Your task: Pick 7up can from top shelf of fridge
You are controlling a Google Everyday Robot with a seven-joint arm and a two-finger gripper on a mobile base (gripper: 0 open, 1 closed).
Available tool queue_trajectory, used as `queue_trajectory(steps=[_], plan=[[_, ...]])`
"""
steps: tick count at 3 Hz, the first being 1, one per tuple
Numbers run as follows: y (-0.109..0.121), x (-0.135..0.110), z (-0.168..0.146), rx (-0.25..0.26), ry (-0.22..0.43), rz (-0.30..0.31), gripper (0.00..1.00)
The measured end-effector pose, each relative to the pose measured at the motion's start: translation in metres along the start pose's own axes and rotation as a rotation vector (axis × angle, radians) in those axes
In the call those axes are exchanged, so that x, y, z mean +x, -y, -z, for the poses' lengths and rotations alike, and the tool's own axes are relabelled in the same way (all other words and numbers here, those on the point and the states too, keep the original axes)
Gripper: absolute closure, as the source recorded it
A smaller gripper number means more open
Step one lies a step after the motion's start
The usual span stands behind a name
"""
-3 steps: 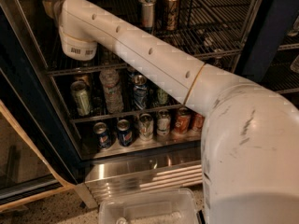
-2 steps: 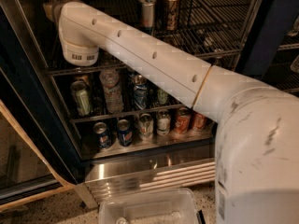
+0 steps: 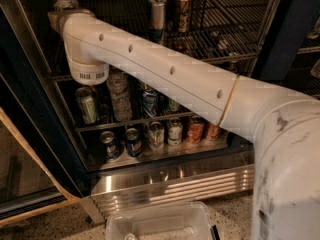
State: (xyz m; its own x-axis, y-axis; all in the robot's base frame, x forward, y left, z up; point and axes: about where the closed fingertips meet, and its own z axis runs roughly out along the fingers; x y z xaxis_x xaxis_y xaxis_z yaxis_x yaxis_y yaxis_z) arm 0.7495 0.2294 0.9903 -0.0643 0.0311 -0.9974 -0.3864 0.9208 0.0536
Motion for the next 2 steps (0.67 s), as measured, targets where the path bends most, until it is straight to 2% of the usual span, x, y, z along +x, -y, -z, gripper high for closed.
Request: queue_trajectory(steps=[1, 2], plan=[[0.0001, 0.0106, 0.0283, 0.014, 0.004, -0.031, 1.00], [0.0001, 0.0112, 0.0300, 0.015, 0.004, -0.032, 1.00]])
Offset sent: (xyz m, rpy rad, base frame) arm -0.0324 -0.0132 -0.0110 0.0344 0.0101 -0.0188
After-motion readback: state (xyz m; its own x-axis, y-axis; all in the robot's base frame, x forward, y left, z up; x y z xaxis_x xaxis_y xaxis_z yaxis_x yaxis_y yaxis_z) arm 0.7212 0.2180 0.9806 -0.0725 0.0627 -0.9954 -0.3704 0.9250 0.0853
